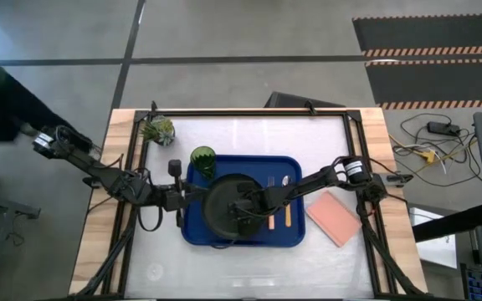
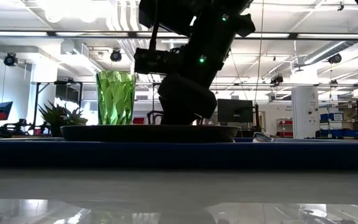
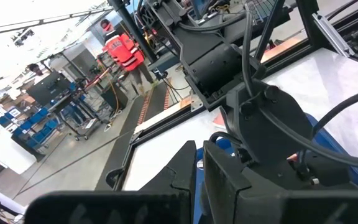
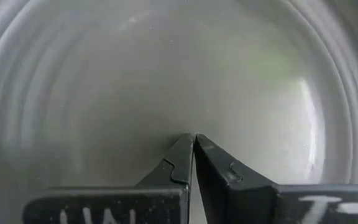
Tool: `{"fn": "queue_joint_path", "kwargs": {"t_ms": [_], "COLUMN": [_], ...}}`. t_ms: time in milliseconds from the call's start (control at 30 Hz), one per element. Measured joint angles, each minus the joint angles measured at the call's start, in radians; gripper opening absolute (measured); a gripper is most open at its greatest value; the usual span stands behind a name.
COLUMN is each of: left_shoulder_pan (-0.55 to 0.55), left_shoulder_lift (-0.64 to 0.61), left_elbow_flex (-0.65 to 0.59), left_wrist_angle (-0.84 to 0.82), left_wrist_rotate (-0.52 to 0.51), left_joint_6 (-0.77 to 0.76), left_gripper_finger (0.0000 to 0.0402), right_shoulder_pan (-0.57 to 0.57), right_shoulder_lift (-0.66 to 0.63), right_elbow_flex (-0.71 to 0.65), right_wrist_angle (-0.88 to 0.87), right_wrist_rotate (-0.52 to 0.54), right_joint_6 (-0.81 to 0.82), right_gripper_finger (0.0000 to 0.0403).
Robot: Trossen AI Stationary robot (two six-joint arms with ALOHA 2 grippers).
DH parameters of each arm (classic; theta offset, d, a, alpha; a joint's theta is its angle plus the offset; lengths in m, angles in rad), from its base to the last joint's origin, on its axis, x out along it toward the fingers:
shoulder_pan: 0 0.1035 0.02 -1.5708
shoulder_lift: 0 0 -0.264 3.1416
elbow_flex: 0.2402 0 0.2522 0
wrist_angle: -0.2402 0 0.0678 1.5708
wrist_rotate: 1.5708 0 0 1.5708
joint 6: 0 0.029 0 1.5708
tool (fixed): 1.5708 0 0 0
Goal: Pick and place plate/cup/fork/spoon on tray
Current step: Put the black plate on the blue tray, then return to Home Position
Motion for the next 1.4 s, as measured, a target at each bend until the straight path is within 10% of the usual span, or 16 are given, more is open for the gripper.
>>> {"fn": "queue_joint_path", "kwargs": {"t_ms": [767,1400], "left_shoulder_pan": [0.0,0.0], "left_shoulder_lift": [0.0,0.0], "left_elbow_flex": [0.0,-0.019], "left_wrist_angle": [-0.001,-0.03], "left_wrist_rotate": [0.0,0.0], "left_joint_6": [-0.001,-0.052], "left_gripper_finger": [0.0011,0.0011], "right_shoulder_pan": [0.015,-0.06], "right_shoulder_lift": [-0.127,-0.658], "right_elbow_flex": [0.004,-0.669], "right_wrist_angle": [-0.015,0.587], "right_wrist_rotate": [-0.001,-0.077], "right_joint_6": [-0.142,-0.196], "right_gripper_finger": [0.0008,0.0009]}}
